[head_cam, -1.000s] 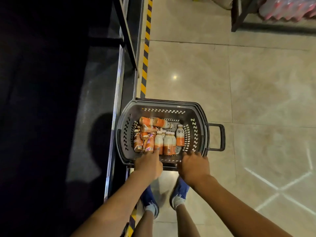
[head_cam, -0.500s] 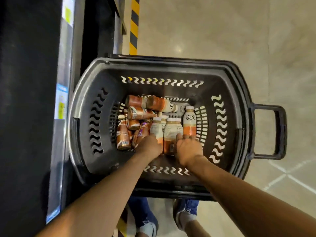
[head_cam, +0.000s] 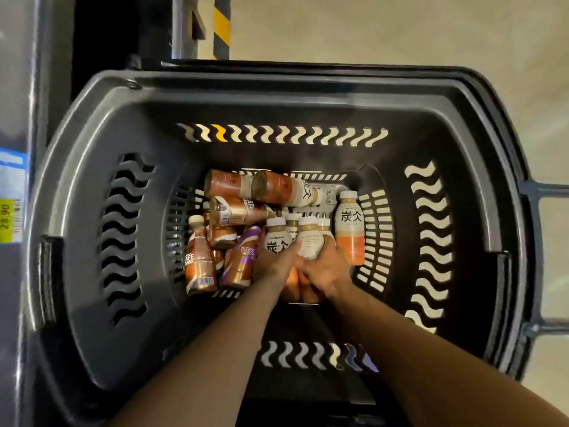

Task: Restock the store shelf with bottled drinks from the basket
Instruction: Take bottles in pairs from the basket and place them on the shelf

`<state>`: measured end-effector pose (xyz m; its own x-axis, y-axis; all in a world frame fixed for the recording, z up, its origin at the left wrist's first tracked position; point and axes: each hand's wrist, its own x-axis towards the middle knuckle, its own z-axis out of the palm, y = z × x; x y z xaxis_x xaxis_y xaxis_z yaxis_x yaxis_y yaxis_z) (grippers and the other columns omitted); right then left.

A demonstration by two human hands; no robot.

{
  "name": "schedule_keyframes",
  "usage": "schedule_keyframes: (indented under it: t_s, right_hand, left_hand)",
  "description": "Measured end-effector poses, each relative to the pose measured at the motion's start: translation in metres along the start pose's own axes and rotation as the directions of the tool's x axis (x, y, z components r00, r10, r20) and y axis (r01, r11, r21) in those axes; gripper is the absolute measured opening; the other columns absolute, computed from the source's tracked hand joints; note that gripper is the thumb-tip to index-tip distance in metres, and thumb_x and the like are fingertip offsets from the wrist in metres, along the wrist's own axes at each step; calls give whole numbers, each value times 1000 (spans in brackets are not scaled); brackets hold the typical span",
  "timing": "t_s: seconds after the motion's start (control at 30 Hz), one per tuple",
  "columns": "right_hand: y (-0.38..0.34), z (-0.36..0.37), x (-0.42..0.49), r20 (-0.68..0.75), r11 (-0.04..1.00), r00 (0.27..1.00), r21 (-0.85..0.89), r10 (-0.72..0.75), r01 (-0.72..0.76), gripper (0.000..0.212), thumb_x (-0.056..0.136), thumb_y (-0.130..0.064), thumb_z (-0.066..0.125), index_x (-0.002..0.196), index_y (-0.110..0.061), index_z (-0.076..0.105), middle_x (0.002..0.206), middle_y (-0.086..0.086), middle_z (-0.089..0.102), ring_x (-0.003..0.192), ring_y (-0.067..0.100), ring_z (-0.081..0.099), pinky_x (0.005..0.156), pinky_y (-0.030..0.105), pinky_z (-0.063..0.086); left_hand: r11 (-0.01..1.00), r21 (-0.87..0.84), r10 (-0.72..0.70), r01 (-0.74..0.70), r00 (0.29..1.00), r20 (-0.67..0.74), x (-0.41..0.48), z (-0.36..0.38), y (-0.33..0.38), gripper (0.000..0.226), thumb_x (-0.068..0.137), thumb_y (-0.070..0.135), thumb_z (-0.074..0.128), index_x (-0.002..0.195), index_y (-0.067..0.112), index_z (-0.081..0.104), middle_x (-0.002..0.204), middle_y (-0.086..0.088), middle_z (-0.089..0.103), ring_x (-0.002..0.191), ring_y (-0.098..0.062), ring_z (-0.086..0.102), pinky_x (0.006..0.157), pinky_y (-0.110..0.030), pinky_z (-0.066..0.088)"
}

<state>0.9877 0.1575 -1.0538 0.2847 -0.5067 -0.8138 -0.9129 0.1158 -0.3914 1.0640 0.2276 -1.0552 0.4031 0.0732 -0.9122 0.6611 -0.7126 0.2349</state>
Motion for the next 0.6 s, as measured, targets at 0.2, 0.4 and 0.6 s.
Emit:
schedule_keyframes:
  t_s: [0.2, 0.4, 0.6]
  right_hand:
    - [12, -21, 18, 197, 972, 977, 199, 85, -124, 112, 41, -64, 90, 132, -20, 40, 121, -2, 61, 110, 18, 60, 86, 32, 53]
    - [-4, -67, -47, 307, 929, 949, 324, 76, -179, 111, 39, -50, 97, 133, -20, 47, 119, 2, 69, 103, 16, 68, 85, 38, 58]
    - [-69, -160, -202, 226, 900, 974, 426, -9, -91, 68, 69, -17, 87, 124, -21, 47, 107, 0, 68, 98, 15, 66, 82, 33, 55]
  left_hand:
    - [997, -29, -66, 72, 984, 165, -5, -2, 2, 108, 62, 63, 82, 149, 20, 34, 142, -12, 51, 125, -33, 51, 102, -47, 44]
    - [990, 33, -139, 135, 938, 318, -68, -27, 14, 116, 36, 77, 82, 135, 25, 53, 119, -7, 66, 105, -28, 63, 95, -44, 49]
    - [1000, -24, -11, 17, 967, 256, -242, -94, 57, 86, 61, 60, 84, 133, 24, 53, 116, -5, 66, 102, -25, 63, 93, -43, 51]
